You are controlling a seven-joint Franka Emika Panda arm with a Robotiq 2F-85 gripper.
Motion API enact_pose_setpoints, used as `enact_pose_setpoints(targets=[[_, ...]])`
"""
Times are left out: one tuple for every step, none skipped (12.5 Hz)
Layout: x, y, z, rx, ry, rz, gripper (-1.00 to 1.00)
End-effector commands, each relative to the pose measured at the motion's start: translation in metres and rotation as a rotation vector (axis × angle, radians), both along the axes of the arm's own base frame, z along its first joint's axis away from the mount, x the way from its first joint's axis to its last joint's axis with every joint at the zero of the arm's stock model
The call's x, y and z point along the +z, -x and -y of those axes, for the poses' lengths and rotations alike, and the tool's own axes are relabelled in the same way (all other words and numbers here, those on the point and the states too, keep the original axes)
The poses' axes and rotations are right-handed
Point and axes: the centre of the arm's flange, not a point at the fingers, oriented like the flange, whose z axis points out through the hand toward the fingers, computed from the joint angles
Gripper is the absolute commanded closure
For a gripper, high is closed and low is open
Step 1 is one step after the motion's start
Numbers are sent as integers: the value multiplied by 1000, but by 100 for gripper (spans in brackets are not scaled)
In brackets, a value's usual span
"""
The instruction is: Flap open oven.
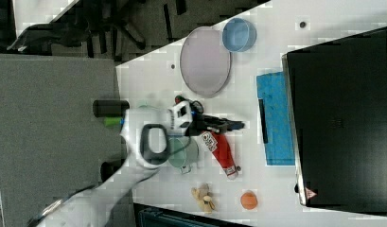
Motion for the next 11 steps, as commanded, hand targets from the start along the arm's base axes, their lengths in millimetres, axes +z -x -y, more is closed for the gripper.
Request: enact_pose_setpoints(targets=[[151, -36, 24, -264, -130, 268, 65], [182, -33, 26, -329, -186, 271, 65], [214, -27, 26, -370, -227, 259, 65], [246, -19, 27, -396, -247, 233, 65], [280, -11, 28, -402, -246, 206, 65], [310, -3, 30, -408, -244, 179, 65], [336, 2, 30, -412, -243, 167, 65], [355, 10, 32, -422, -240, 143, 65], [367, 16, 33, -458, -234, 115, 65], [379, 16, 33, -462, -237, 131, 65], [388, 16, 32, -458, -240, 148, 65]])
